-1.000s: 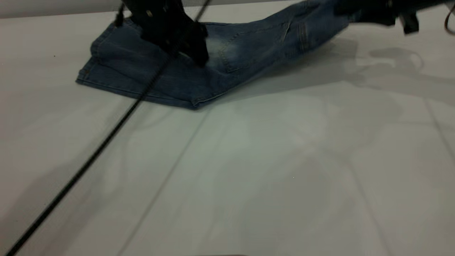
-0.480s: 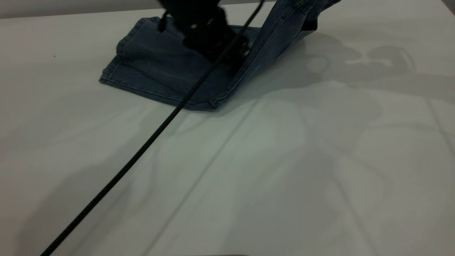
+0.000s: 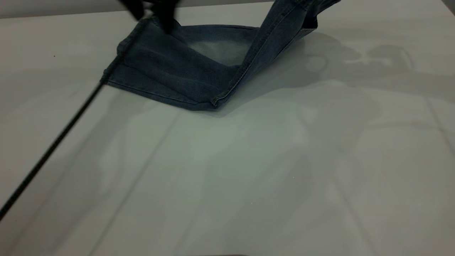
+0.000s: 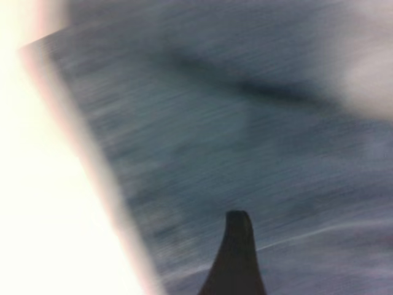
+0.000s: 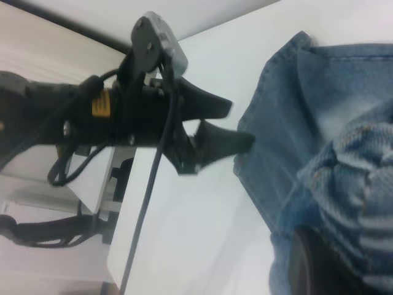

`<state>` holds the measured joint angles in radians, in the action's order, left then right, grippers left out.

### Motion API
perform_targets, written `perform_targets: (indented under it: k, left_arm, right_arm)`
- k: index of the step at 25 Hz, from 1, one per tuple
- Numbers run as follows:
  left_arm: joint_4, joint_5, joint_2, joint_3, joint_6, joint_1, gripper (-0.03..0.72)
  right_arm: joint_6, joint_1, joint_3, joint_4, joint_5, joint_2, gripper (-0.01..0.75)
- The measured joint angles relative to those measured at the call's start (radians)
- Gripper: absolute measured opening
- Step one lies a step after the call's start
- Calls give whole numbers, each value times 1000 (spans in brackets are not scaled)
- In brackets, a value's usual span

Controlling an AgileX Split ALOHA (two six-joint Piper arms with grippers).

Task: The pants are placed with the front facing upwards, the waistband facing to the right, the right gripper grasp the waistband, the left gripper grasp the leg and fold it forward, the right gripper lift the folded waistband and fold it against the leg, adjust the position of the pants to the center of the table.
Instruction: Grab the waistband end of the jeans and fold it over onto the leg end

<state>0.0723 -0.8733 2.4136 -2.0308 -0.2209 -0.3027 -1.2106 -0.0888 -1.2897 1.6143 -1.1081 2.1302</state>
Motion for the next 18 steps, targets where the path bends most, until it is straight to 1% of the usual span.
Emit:
perform_targets:
  k: [2, 4, 13, 16, 18]
  left_arm:
    - [17, -8, 2, -2, 8, 30, 569]
    - [19, -10, 9, -2, 10, 44, 569]
    - [18, 30, 133, -3, 20, 47, 569]
    - [14, 35, 143, -5, 21, 47, 569]
    - [-3, 37, 144, -6, 21, 48, 569]
  right_arm:
    - [-1, 22, -20, 0, 5, 0, 82]
    - [0, 51, -49, 0, 15, 0, 82]
    - [43, 182, -175, -5, 64, 0, 82]
    - [44, 223, -194, 12, 107, 0, 82]
    - [19, 263, -197, 51, 159, 0, 82]
